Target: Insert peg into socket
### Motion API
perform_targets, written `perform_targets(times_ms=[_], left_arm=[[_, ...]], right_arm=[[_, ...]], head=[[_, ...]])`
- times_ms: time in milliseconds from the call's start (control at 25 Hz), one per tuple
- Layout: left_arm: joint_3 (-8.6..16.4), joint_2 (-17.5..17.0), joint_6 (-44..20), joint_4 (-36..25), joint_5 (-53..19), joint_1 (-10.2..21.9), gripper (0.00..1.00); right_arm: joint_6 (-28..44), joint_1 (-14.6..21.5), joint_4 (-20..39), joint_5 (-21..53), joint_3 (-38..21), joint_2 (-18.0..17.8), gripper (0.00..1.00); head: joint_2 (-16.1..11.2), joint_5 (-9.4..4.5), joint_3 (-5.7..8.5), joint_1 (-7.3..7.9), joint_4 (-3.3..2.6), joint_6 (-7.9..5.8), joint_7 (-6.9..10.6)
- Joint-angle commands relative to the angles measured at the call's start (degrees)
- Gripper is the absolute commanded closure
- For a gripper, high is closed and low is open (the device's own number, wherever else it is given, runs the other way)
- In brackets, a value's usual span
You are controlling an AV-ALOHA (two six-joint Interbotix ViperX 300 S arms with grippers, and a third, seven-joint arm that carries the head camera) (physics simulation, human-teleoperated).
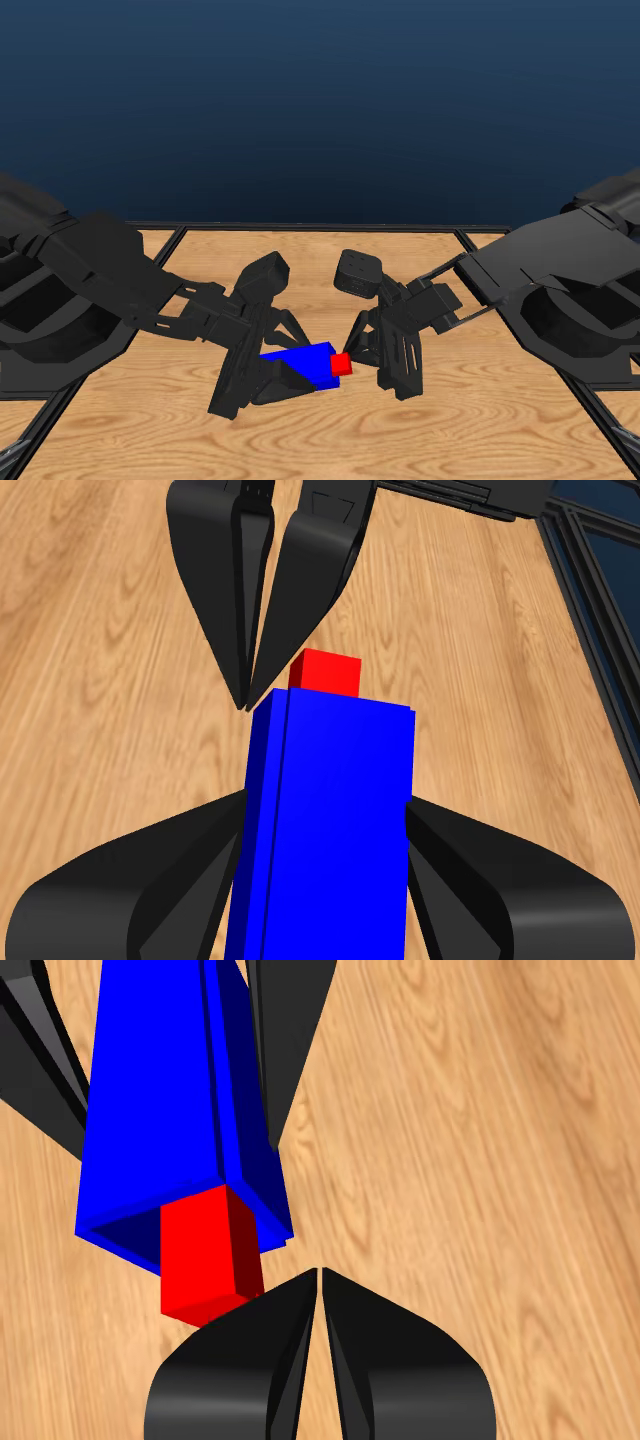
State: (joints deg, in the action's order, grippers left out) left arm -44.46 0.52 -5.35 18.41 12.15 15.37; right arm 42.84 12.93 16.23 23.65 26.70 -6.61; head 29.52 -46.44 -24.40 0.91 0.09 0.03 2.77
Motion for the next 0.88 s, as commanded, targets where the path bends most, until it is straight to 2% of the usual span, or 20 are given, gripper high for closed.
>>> perform_targets(times_ms=[40, 80, 120, 240, 280, 480, 520, 560, 600, 640, 680, 840, 880], left_arm=[[3.43, -0.28, -4.27, -4.39, -4.89, -1.13, 1.0], [3.41, 0.37, -4.88, -5.05, -5.83, -1.33, 1.0], [4.92, 0.3, -6.54, -6.57, -7.4, -1.46, 1.0], [5.19, -0.02, -9.35, -9.41, -9.97, -1.96, 1.0], [5.56, -0.34, -8.66, -8.66, -9.26, -2.09, 1.0], [6.51, -0.31, -15.28, -14.33, -14.05, -2.8, 1.0], [6.99, -0.2, -17.65, -16.88, -15.96, -2.4, 1.0], [6.7, -0.13, -17.82, -16.88, -14.89, -2.37, 1.0], [6.93, -1.37, -18.12, -17.67, -16.15, -1.81, 1.0], [7.03, -0.37, -19.49, -18.25, -16.58, -2.1, 1.0], [7.36, -0.68, -20.32, -18.85, -16.93, -2.0, 1.0], [6.39, -1.13, -22.89, -20.23, -18.09, -1.45, 1.0], [6.82, -1.83, -24.02, -20.92, -18.04, -1.33, 1.0]], right_arm=[[-2.41, -0.91, -1.95, -5.83, -1.55, -0.51, 1.0], [-2.57, -0.87, -2.35, -6.33, -1.88, -1.14, 1.0], [-3.23, -0.93, -3.04, -7.21, -1.94, -1.29, 1.0], [-4.08, -1.06, -4.61, -9.39, -2.5, -2.9, 1.0], [-3.66, -0.96, -4.4, -9.3, -3.0, -3.31, 1.0], [-6.64, -1.21, -7.6, -12.72, -3.68, -5.07, 1.0], [-6.84, -1.18, -7.73, -12.99, -4.03, -5.39, 1.0], [-6.63, -1.19, -7.71, -13.06, -4.26, -5.42, 1.0], [-6.46, -1.16, -7.44, -11.97, -4.33, -6.06, 1.0], [-6.72, -1.39, -7.84, -11.25, -3.48, -5.76, 1.0], [-6.78, -1.55, -7.86, -11.26, -3.89, -6.82, 1.0], [-5.89, -2.38, -8.85, -12.49, 0.12, -5.61, 1.0], [-5.64, -2.24, -9.33, -13.2, 1.1, -5.51, 1.0]], head=[[0.01, 0.55, 0.63, -0.27, -0.02, 0.06, -0.37], [-0.03, 0.56, 0.64, -0.38, -0.04, 0.08, -0.43], [-0.06, 0.58, 0.65, -0.43, -0.05, 0.09, -0.47], [-0.17, 0.51, 0.72, -0.74, -0.11, 0.14, -0.77], [-0.19, 0.51, 0.73, -0.8, -0.13, 0.14, -0.75], [-0.21, 0.54, 0.77, -0.72, -0.1, 0.13, -0.94], [-0.21, 0.48, 0.78, -0.67, -0.08, 0.17, -0.91], [-0.26, 0.51, 0.8, -0.59, -0.06, 0.13, -0.91], [-0.25, 0.45, 0.81, -0.48, -0.04, 0.11, -0.83], [-0.2, 0.51, 0.78, -0.34, -0.01, 0.08, -0.73], [-0.14, 0.52, 0.76, -0.15, 0.04, 0.08, -0.62], [0.03, 0.54, 0.72, 0.65, 0.19, -0.22, -0.45], [0.04, 0.59, 0.71, 0.86, 0.22, -0.33, -0.44]])
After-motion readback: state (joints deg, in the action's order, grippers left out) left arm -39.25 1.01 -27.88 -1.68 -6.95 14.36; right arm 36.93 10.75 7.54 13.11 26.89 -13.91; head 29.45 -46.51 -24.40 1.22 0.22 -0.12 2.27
